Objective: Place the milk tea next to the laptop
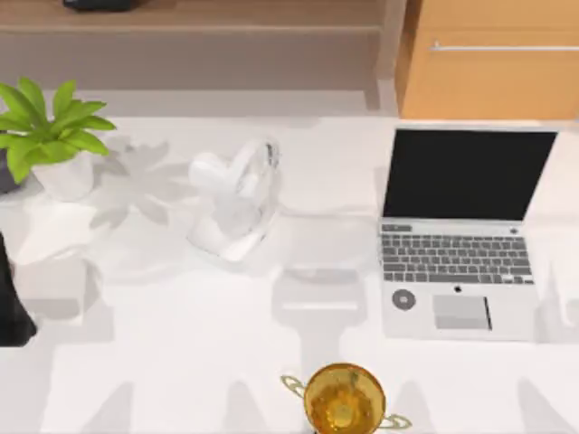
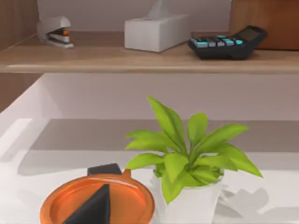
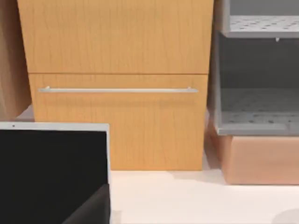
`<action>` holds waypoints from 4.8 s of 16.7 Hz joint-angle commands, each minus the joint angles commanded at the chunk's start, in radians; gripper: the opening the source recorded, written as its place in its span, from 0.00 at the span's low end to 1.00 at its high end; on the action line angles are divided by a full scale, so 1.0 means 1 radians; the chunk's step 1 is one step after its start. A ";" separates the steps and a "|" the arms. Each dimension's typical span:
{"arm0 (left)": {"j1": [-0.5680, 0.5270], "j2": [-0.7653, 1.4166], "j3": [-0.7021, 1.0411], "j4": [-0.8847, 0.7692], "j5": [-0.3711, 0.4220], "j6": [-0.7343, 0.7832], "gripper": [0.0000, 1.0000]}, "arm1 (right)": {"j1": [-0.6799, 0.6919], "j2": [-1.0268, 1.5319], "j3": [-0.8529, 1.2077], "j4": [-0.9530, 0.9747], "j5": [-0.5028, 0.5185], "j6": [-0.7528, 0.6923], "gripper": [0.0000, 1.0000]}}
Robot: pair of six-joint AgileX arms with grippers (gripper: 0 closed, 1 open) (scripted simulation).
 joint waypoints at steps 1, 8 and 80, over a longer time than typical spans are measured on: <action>0.000 0.000 0.000 0.000 0.000 0.000 1.00 | 0.000 0.000 0.000 0.000 0.000 0.000 1.00; 0.000 0.000 0.000 0.000 0.000 0.000 1.00 | -0.145 0.225 0.034 0.207 -0.136 -0.034 1.00; 0.000 0.000 0.000 0.000 0.000 0.000 1.00 | -0.586 1.824 0.440 1.216 -0.538 -0.115 0.00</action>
